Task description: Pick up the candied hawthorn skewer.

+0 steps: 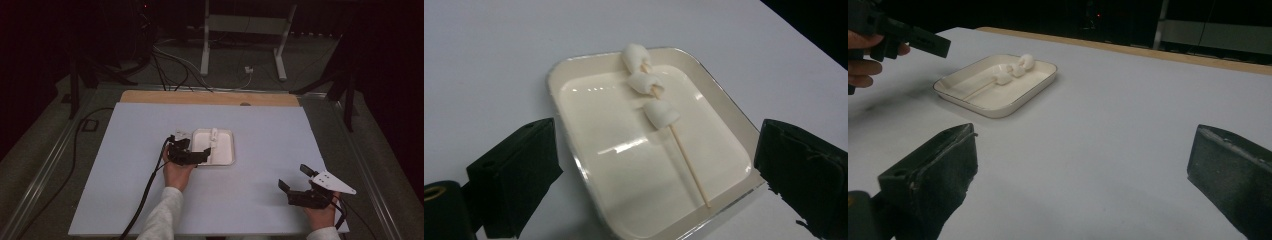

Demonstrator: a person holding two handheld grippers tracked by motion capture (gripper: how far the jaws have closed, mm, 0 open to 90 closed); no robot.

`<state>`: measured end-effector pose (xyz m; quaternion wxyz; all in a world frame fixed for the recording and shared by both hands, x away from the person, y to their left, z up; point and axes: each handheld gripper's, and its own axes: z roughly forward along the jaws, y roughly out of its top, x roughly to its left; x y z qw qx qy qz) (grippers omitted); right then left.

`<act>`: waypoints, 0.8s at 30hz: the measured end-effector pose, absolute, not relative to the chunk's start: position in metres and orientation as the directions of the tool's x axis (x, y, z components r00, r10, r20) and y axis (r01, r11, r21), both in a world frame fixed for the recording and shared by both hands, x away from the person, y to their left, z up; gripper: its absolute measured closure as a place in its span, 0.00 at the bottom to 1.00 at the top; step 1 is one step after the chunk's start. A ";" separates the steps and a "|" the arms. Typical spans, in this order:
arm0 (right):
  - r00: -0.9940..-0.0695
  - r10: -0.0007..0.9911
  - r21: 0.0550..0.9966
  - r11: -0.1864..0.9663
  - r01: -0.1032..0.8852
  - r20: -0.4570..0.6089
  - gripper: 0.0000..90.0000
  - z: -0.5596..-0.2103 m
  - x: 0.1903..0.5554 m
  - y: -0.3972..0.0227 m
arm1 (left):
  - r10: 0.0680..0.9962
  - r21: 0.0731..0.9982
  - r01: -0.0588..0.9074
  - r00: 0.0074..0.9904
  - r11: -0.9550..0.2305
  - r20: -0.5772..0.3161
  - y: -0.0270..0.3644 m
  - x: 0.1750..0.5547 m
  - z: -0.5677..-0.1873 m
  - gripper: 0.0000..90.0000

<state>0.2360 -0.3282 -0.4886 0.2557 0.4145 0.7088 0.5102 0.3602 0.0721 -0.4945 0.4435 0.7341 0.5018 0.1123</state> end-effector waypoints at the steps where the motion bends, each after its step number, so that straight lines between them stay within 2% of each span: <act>1: -0.526 0.848 0.935 0.135 0.327 0.061 0.00 -0.489 0.236 -0.328 | 0.832 0.759 0.643 0.474 -0.103 -0.288 0.071 0.361 -0.495 0.07; 11: -0.527 0.848 0.934 0.136 0.329 0.062 0.00 -0.489 0.236 -0.328 | 0.807 0.719 0.682 0.495 -0.131 -0.322 0.058 0.366 -0.505 0.09; 14: -0.527 0.848 0.934 0.137 0.329 0.061 0.00 -0.489 0.236 -0.328 | 0.803 0.708 0.695 0.490 -0.125 -0.340 0.055 0.367 -0.508 0.17; 17: -0.527 0.847 0.934 0.137 0.329 0.061 0.00 -0.489 0.236 -0.328 | 0.799 0.689 0.713 0.487 -0.130 -0.353 0.053 0.369 -0.510 0.19; 18: -0.527 0.848 0.934 0.137 0.329 0.061 0.00 -0.489 0.236 -0.327 | 0.796 0.686 0.716 0.489 -0.132 -0.357 0.053 0.369 -0.511 0.22; 21: -0.528 0.847 0.934 0.138 0.329 0.061 0.00 -0.489 0.236 -0.327 | 0.776 0.672 0.729 0.499 -0.134 -0.385 0.052 0.370 -0.514 0.39; 24: -0.526 0.849 0.934 0.137 0.330 0.061 0.00 -0.489 0.236 -0.327 | 0.763 0.653 0.743 0.504 -0.144 -0.405 0.052 0.372 -0.517 0.51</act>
